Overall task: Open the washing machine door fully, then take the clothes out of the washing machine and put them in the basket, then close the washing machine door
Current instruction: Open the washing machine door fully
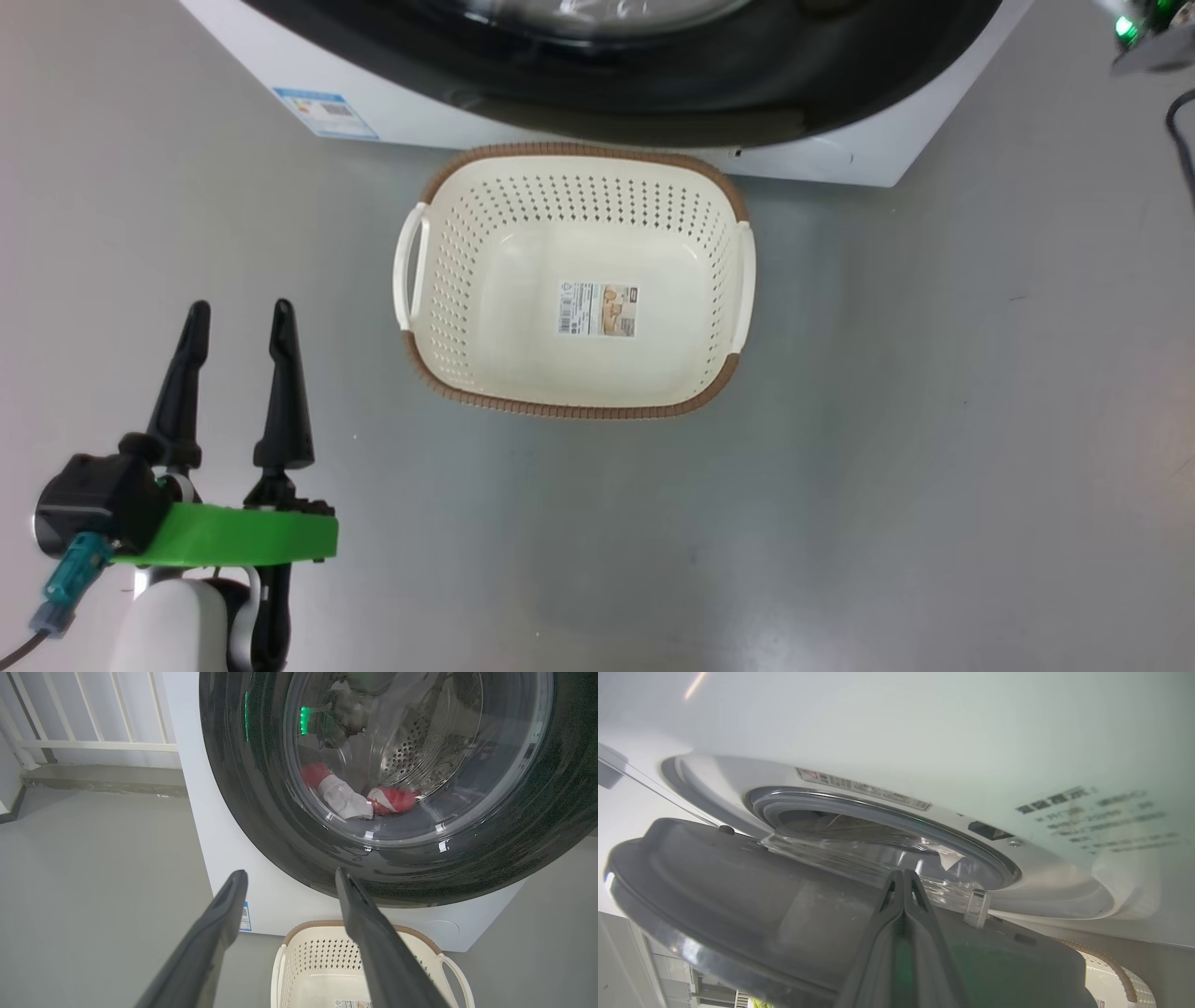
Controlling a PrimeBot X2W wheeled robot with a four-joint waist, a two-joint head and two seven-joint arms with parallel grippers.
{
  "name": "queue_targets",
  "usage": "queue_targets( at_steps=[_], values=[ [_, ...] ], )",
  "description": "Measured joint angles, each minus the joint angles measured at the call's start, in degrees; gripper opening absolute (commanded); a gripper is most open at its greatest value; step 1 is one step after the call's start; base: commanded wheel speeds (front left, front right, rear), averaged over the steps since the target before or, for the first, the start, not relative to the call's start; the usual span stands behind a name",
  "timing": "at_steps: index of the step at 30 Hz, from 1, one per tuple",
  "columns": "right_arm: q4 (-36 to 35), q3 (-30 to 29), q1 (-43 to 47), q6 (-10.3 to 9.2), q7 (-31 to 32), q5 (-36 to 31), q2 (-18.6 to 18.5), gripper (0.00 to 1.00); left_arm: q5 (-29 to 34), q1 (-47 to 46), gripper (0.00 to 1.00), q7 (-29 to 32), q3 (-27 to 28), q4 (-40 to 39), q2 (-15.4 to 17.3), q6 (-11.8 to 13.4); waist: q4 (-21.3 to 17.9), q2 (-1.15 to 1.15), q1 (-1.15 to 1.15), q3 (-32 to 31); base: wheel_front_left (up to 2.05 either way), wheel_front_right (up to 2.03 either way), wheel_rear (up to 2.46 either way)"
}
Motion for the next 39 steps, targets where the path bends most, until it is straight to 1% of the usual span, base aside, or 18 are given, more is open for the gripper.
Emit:
queue_targets(
  at_steps=[7,19,25,33,36,37,38,39],
  values=[
    [-2.4,0.1,4.7,0.00,3.4,2.3,1.1,0.00,0.2,0.4,1.00,0.0,0.3,0.4,0.0,0.0,-0.9,0.00,0.00,-2.1,0.00,0.00,0.00],
    [-5.2,0.7,10.4,0.00,6.8,2.9,2.2,0.00,0.5,2.1,1.00,0.0,0.4,0.9,0.1,0.0,-2.0,0.00,0.00,-5.2,0.00,0.00,0.00],
    [-6.0,0.6,12.1,0.00,6.6,2.9,2.6,0.00,0.5,2.8,1.00,0.0,0.4,1.1,0.2,0.0,-2.2,0.00,0.00,-6.1,0.00,0.00,0.00],
    [-9.1,-0.5,14.8,0.00,4.2,2.0,3.0,0.00,0.5,3.9,1.00,0.0,0.7,1.3,0.3,0.0,-2.7,0.00,0.00,-7.4,0.00,0.00,0.00],
    [-10.4,-1.2,15.7,0.00,3.2,1.9,3.0,0.38,0.5,3.9,1.00,0.0,0.9,1.3,0.4,0.0,-3.2,0.00,0.00,-7.7,0.00,0.00,0.00],
    [-10.9,-1.4,15.9,0.00,3.1,1.8,3.0,0.61,0.5,3.9,1.00,0.0,0.9,1.3,0.4,0.0,-3.4,0.00,0.00,-7.8,0.00,0.00,0.00],
    [-11.6,-1.5,16.2,0.00,2.7,1.6,3.0,1.00,0.5,3.9,1.00,0.0,1.0,1.3,0.4,0.0,-3.6,0.00,0.00,-7.8,0.00,0.00,0.00],
    [-12.5,-1.6,16.5,0.00,2.5,1.5,3.0,1.00,0.5,3.9,1.00,0.0,1.0,1.3,0.4,0.0,-3.7,0.00,0.00,-7.9,0.00,0.00,0.00]
  ],
)
